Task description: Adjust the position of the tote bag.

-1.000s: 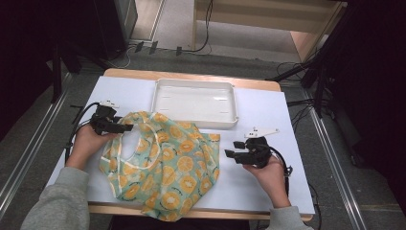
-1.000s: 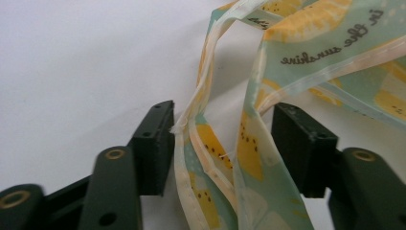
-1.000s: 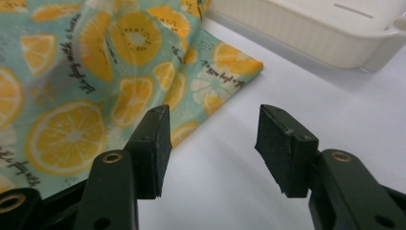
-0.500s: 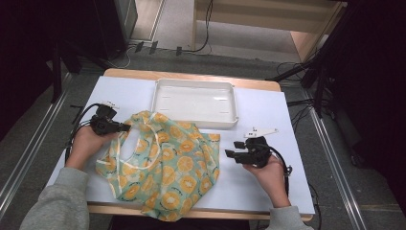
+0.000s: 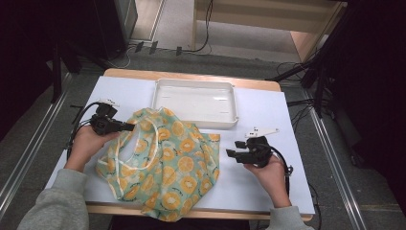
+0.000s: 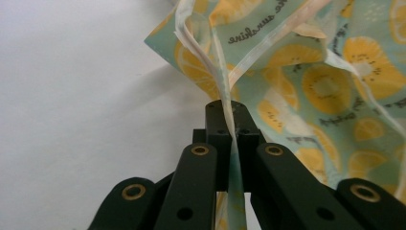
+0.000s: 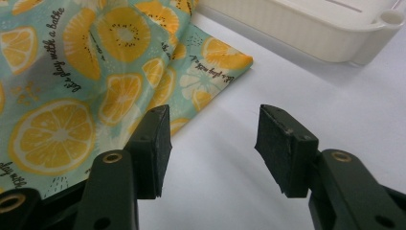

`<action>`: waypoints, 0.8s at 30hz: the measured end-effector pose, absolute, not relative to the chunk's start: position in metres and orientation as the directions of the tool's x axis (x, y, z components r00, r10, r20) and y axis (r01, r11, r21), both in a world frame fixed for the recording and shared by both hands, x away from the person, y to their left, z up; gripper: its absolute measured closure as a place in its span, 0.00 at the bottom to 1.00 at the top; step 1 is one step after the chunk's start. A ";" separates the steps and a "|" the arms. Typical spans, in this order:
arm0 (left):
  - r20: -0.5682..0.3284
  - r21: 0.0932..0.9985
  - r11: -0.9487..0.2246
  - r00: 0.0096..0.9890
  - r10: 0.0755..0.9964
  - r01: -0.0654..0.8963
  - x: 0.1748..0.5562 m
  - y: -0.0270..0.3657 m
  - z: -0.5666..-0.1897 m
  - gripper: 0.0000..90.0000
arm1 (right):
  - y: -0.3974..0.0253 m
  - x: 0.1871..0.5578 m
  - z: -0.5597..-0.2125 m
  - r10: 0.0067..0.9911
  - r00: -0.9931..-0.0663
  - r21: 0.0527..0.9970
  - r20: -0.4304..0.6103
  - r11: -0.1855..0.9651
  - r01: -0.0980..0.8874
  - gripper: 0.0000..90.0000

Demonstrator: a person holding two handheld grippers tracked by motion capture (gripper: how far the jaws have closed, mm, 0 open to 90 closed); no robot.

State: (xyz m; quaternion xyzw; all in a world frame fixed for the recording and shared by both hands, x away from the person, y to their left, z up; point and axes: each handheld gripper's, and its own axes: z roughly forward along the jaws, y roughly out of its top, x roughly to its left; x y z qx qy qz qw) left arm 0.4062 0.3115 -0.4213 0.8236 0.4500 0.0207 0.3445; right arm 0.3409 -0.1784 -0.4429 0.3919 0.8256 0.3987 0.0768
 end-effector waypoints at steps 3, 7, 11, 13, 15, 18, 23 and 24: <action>-0.280 0.585 -0.366 0.604 0.746 0.724 0.402 0.305 -0.418 1.00 | -0.179 0.341 -0.443 0.710 -0.680 0.717 0.183 0.377 0.587 0.52; -0.272 0.582 -0.382 0.614 0.741 0.718 0.398 0.295 -0.415 1.00 | -0.178 0.341 -0.443 0.711 -0.680 0.717 0.181 0.378 0.586 0.52; -0.277 0.567 -0.385 0.609 0.743 0.728 0.396 0.290 -0.419 0.99 | -0.179 0.340 -0.443 0.711 -0.680 0.716 0.181 0.379 0.587 0.52; -0.269 0.565 -0.395 0.615 0.741 0.724 0.393 0.287 -0.420 0.99 | -0.179 0.340 -0.443 0.711 -0.680 0.718 0.178 0.378 0.584 0.52; -0.265 0.562 -0.403 0.618 0.740 0.723 0.390 0.283 -0.421 0.99 | -0.179 0.340 -0.443 0.711 -0.680 0.718 0.178 0.379 0.584 0.52; -0.261 0.559 -0.406 0.619 0.741 0.722 0.388 0.280 -0.423 0.99 | -0.179 0.340 -0.443 0.710 -0.680 0.717 0.179 0.379 0.585 0.52; -0.265 0.572 -0.418 0.641 0.720 0.706 0.380 0.270 -0.418 0.99 | -0.179 0.340 -0.442 0.709 -0.682 0.720 0.177 0.380 0.582 0.52; -0.268 0.579 -0.418 0.647 0.714 0.700 0.378 0.267 -0.415 0.99 | -0.179 0.340 -0.442 0.711 -0.680 0.719 0.178 0.378 0.583 0.52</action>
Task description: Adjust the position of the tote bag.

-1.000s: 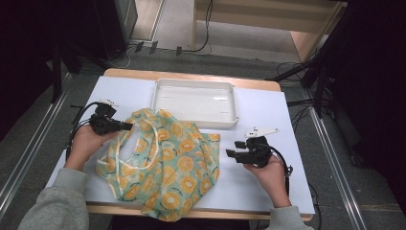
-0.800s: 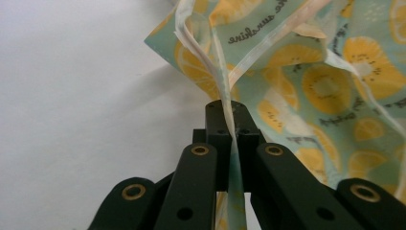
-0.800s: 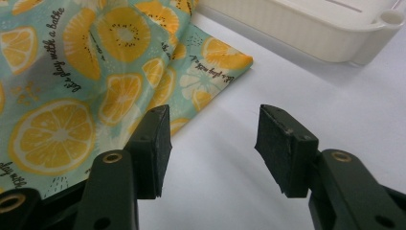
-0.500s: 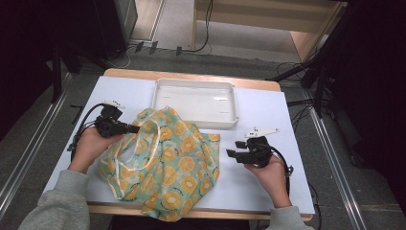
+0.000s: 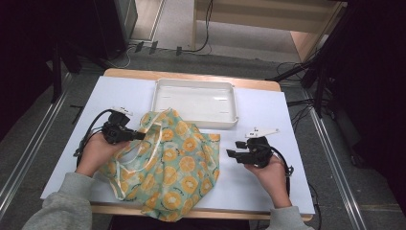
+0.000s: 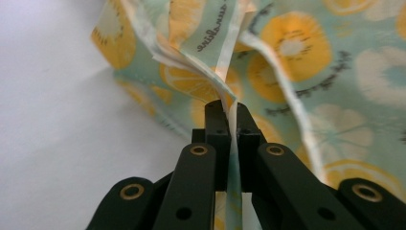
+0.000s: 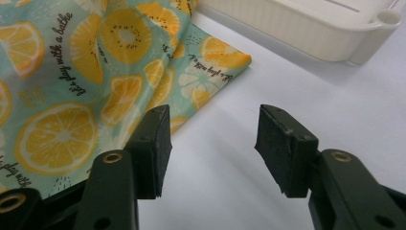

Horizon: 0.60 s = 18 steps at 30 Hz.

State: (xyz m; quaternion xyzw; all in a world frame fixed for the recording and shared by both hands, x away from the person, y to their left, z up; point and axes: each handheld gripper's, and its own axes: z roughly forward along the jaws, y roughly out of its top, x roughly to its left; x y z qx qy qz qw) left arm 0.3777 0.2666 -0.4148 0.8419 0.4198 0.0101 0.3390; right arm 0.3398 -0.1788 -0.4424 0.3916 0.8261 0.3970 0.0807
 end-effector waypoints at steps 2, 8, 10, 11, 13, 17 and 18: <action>-0.269 0.589 -0.425 0.663 0.699 0.687 0.373 0.261 -0.409 0.99 | -0.179 0.340 -0.442 0.711 -0.681 0.719 0.178 0.378 0.583 0.52; -0.279 0.613 -0.441 0.702 0.655 0.655 0.356 0.244 -0.396 0.99 | -0.178 0.339 -0.441 0.708 -0.685 0.726 0.170 0.380 0.573 0.52; -0.286 0.622 -0.439 0.710 0.644 0.648 0.350 0.238 -0.391 0.99 | -0.178 0.338 -0.441 0.705 -0.688 0.728 0.173 0.380 0.571 0.52; -0.286 0.622 -0.439 0.710 0.644 0.648 0.350 0.238 -0.391 0.99 | -0.178 0.338 -0.441 0.705 -0.688 0.728 0.173 0.380 0.571 0.52; -0.280 0.633 -0.452 0.730 0.624 0.628 0.344 0.228 -0.384 0.99 | -0.177 0.338 -0.440 0.706 -0.689 0.731 0.168 0.380 0.567 0.52; -0.290 0.646 -0.456 0.750 0.595 0.612 0.338 0.214 -0.378 0.99 | -0.177 0.338 -0.438 0.705 -0.690 0.735 0.164 0.379 0.562 0.52; -0.295 0.649 -0.453 0.751 0.590 0.611 0.338 0.212 -0.377 0.99 | -0.176 0.338 -0.438 0.707 -0.687 0.734 0.166 0.377 0.565 0.52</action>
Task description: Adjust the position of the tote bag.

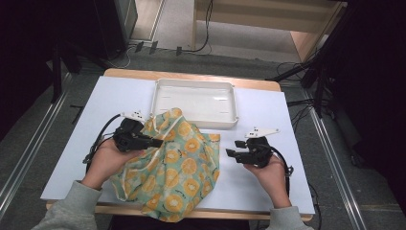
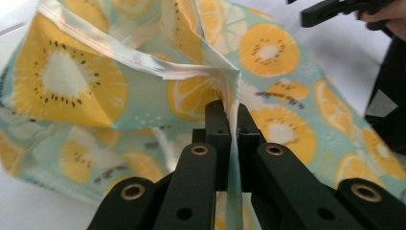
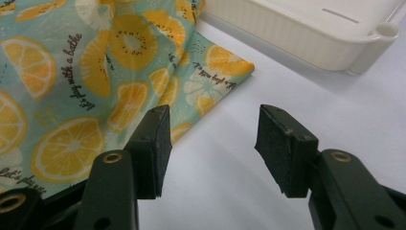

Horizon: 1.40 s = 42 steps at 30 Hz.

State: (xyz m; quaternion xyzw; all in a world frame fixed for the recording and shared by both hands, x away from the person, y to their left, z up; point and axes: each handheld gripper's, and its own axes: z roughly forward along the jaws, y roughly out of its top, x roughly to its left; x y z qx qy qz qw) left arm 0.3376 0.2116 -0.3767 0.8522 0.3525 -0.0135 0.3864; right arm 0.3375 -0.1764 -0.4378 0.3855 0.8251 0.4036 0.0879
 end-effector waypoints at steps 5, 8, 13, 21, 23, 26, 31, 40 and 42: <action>-0.310 0.658 -0.453 0.765 0.564 0.601 0.336 0.198 -0.372 0.99 | -0.175 0.338 -0.437 0.702 -0.693 0.738 0.163 0.379 0.558 0.52; -0.306 0.660 -0.462 0.774 0.555 0.592 0.335 0.191 -0.371 0.99 | -0.174 0.338 -0.436 0.703 -0.693 0.738 0.158 0.382 0.556 0.52; -0.306 0.667 -0.475 0.793 0.527 0.574 0.330 0.177 -0.368 0.99 | -0.174 0.338 -0.434 0.703 -0.695 0.746 0.151 0.380 0.547 0.52; -0.291 0.692 -0.476 0.813 0.504 0.542 0.319 0.153 -0.362 0.99 | -0.174 0.338 -0.432 0.704 -0.695 0.753 0.146 0.377 0.540 0.52; -0.291 0.700 -0.474 0.819 0.494 0.534 0.317 0.146 -0.360 0.99 | -0.174 0.338 -0.431 0.705 -0.694 0.752 0.146 0.376 0.541 0.52; -0.281 0.697 -0.500 0.838 0.468 0.513 0.315 0.133 -0.358 0.99 | -0.175 0.337 -0.431 0.707 -0.693 0.753 0.142 0.378 0.539 0.52; -0.288 0.697 -0.525 0.861 0.420 0.489 0.313 0.113 -0.357 0.99 | -0.178 0.337 -0.430 0.713 -0.687 0.754 0.141 0.373 0.542 0.52; -0.316 0.701 -0.539 0.881 0.353 0.467 0.304 0.089 -0.360 0.99 | -0.183 0.336 -0.430 0.722 -0.677 0.758 0.145 0.358 0.545 0.52; -0.315 0.704 -0.544 0.888 0.335 0.456 0.301 0.085 -0.360 0.99 | -0.183 0.336 -0.430 0.721 -0.678 0.757 0.145 0.361 0.545 0.52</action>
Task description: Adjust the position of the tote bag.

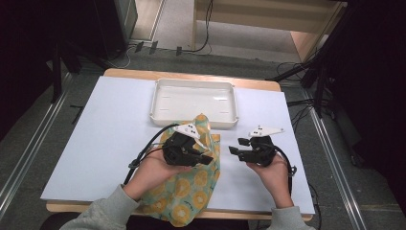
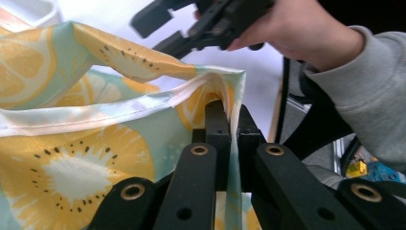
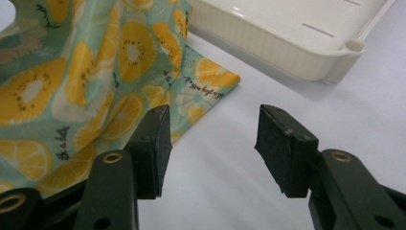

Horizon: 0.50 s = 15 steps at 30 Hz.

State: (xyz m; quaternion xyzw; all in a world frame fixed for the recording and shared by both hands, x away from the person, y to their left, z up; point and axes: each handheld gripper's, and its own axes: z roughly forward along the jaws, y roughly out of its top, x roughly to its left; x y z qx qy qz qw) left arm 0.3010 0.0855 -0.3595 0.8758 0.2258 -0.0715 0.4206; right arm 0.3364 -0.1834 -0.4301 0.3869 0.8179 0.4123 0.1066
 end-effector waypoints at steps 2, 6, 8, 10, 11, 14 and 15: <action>-0.314 0.706 -0.550 0.893 0.321 0.446 0.298 0.082 -0.359 0.99 | -0.183 0.336 -0.430 0.722 -0.677 0.755 0.145 0.361 0.547 0.52; -0.286 0.703 -0.572 0.904 0.318 0.424 0.295 0.079 -0.363 0.99 | -0.183 0.336 -0.430 0.722 -0.677 0.755 0.143 0.363 0.547 0.52; -0.289 0.687 -0.585 0.901 0.322 0.430 0.297 0.079 -0.369 0.98 | -0.183 0.335 -0.430 0.724 -0.676 0.754 0.141 0.364 0.546 0.52; -0.289 0.682 -0.591 0.901 0.325 0.432 0.297 0.080 -0.371 0.98 | -0.184 0.335 -0.431 0.726 -0.672 0.754 0.146 0.358 0.551 0.52; -0.298 0.683 -0.585 0.898 0.324 0.438 0.298 0.081 -0.375 0.97 | -0.185 0.335 -0.431 0.726 -0.672 0.753 0.143 0.361 0.550 0.52; -0.298 0.678 -0.589 0.897 0.326 0.439 0.299 0.082 -0.378 0.96 | -0.186 0.333 -0.432 0.731 -0.666 0.751 0.147 0.355 0.556 0.52; -0.296 0.668 -0.597 0.895 0.334 0.444 0.301 0.082 -0.382 0.94 | -0.186 0.333 -0.432 0.729 -0.669 0.752 0.145 0.358 0.553 0.52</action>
